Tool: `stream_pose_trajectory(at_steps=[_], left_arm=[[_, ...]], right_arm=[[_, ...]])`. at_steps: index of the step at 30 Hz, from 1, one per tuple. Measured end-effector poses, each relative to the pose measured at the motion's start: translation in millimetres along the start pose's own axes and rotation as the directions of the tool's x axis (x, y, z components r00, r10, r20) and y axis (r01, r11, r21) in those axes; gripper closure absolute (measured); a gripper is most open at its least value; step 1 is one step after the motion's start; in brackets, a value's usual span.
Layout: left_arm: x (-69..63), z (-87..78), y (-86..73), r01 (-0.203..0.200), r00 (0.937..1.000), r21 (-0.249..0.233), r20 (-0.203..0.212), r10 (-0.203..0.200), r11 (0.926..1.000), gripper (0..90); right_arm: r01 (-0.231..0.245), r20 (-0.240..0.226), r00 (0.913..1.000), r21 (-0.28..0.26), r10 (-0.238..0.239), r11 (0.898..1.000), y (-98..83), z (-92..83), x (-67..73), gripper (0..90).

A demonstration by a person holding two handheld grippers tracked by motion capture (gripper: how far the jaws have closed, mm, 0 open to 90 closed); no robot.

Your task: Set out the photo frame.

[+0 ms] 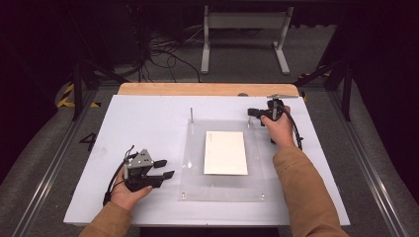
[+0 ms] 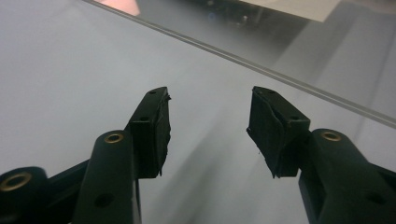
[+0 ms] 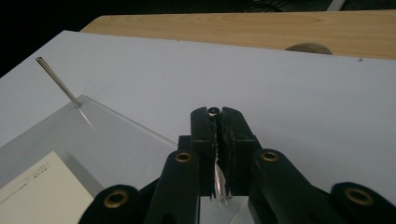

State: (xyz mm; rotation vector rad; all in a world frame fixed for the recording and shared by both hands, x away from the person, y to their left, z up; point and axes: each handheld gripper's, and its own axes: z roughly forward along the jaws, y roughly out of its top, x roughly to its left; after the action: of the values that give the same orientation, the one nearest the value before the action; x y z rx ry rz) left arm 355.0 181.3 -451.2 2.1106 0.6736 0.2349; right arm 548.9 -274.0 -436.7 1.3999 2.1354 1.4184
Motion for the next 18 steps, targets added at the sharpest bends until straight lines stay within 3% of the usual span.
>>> stream_pose_trajectory(at_steps=[5, 10, 12, 15, 18], left_arm=[[-5.7, 2.7, 0.1, -0.072, 0.9974, -0.011, 0.001, 0.072, 0.9974, 42.4], [-11.1, 5.9, 1.2, -0.123, 0.992, 0.007, -0.026, 0.124, 0.9923, 40.7], [-14.5, 7.0, 3.2, -0.15, 0.9881, -0.004, -0.034, 0.15, 0.9887, 39.7], [-22.7, 9.6, 7.8, -0.22, 0.9741, -0.013, -0.055, 0.219, 0.9753, 38.3], [-28.0, 12.4, 10.2, -0.253, 0.9666, -0.013, -0.046, 0.252, 0.9674, 38.0]], right_arm=[[-0.033, -0.008, 0.9994, 0.004, 0.033, 0.999, 1.4, 1.0, -1.9, 83.9], [-0.052, -0.019, 0.9985, 0.002, 0.052, 0.999, 1.4, 1.6, -3.9, 83.6], [-0.055, -0.023, 0.9982, 0.004, 0.055, 0.998, 1.5, 1.6, -4.3, 83.4], [-0.062, -0.025, 0.9978, 0.004, 0.062, 0.998, 1.4, 1.5, -4.5, 83.2], [-0.073, -0.023, 0.9971, 0.001, 0.073, 0.997, 1.3, 1.8, -4.5, 83.1]])
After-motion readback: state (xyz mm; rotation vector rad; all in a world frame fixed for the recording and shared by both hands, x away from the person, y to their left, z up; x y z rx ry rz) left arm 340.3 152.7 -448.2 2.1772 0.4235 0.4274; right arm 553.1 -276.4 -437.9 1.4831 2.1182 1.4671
